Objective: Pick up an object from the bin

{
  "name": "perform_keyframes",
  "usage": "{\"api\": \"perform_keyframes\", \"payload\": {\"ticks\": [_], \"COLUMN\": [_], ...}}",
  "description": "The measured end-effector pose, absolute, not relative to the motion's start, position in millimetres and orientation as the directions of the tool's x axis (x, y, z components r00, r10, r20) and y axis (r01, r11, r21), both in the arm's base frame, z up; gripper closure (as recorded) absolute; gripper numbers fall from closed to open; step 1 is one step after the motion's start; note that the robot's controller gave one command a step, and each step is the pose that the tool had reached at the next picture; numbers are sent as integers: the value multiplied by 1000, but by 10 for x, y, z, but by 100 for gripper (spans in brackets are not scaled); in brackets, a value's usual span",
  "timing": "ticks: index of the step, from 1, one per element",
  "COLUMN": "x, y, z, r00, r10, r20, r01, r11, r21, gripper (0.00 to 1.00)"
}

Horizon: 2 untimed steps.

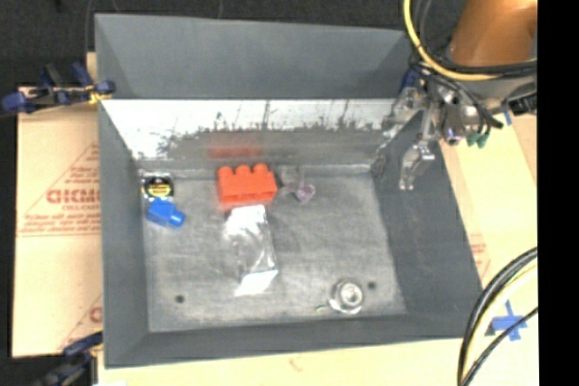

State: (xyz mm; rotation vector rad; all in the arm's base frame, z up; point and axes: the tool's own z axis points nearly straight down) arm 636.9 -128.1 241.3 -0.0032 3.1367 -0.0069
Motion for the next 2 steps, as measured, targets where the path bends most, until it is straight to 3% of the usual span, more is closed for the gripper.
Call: {"api": "perform_keyframes", "payload": {"ticks": [1,2], "x": [6425,6464], "y": [-1020,-639], "z": [1342,1589], "r00": [-1000,-948], "r10": [30,317], "r20": [3,-7], "r01": [30,317], "r11": [1000,948], "r21": [3,5], "gripper": [0,0]}}
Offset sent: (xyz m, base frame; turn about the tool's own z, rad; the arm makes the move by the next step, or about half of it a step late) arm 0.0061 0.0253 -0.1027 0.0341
